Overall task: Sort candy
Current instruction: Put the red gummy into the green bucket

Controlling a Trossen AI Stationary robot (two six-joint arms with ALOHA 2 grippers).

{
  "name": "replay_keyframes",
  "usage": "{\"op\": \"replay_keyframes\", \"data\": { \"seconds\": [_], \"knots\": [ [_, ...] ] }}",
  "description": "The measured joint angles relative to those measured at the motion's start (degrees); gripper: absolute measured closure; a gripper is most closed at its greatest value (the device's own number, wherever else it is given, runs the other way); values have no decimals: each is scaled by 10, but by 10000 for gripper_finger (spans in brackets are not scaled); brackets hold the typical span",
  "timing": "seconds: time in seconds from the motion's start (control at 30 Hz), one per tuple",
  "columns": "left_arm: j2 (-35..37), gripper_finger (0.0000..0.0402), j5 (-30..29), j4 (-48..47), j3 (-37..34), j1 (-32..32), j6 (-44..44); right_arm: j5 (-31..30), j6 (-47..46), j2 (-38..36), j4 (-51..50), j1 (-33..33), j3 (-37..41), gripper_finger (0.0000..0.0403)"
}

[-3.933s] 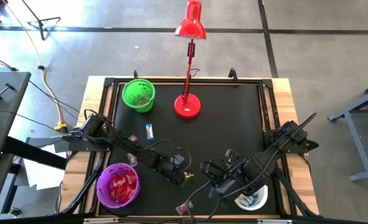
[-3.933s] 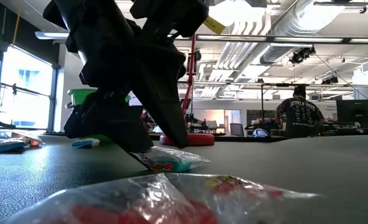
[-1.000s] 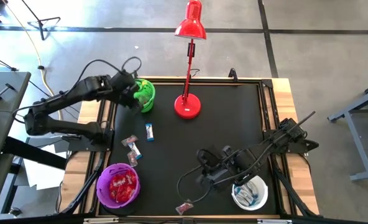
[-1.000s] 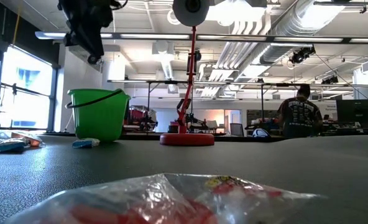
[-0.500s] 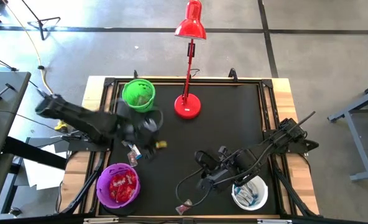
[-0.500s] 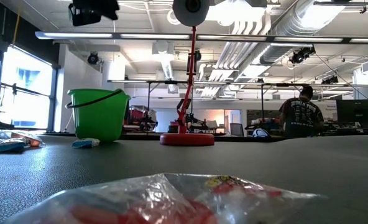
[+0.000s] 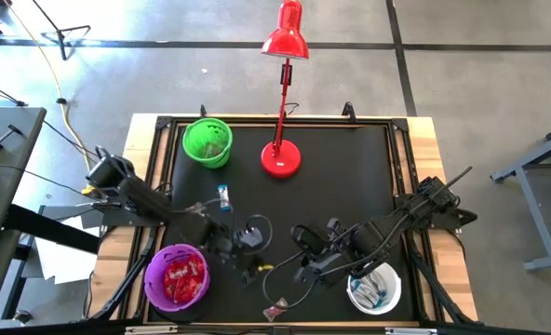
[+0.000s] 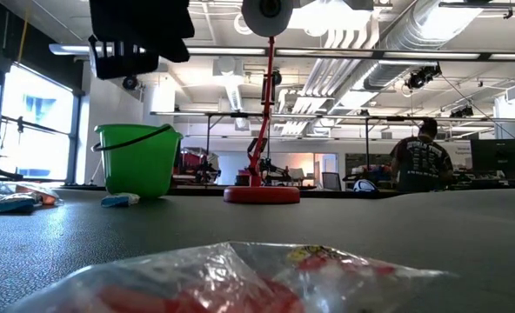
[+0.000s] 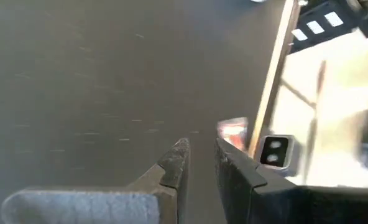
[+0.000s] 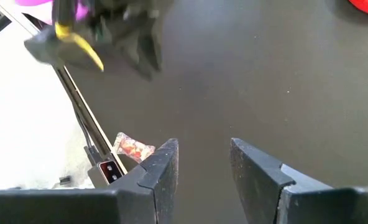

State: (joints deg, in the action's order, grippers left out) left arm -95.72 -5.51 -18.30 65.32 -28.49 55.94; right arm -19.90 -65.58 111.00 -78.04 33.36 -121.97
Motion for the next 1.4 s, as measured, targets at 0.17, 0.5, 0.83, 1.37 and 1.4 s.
{"op": "replay_keyframes", "data": {
  "seconds": [0.17,0.5,0.83,1.37,1.4],
  "knots": [
    [-54,342,21,106,0,-23,70,0,0,0,0,0,0,261],
    [-134,341,55,277,0,-51,140,0,0,0,1,0,0,261],
    [-151,341,80,261,0,-58,91,0,0,0,3,0,0,261],
    [-173,306,81,272,0,-58,34,0,0,0,4,0,0,261],
    [-177,299,82,279,0,-58,32,0,0,0,4,0,0,261]
  ]
}}
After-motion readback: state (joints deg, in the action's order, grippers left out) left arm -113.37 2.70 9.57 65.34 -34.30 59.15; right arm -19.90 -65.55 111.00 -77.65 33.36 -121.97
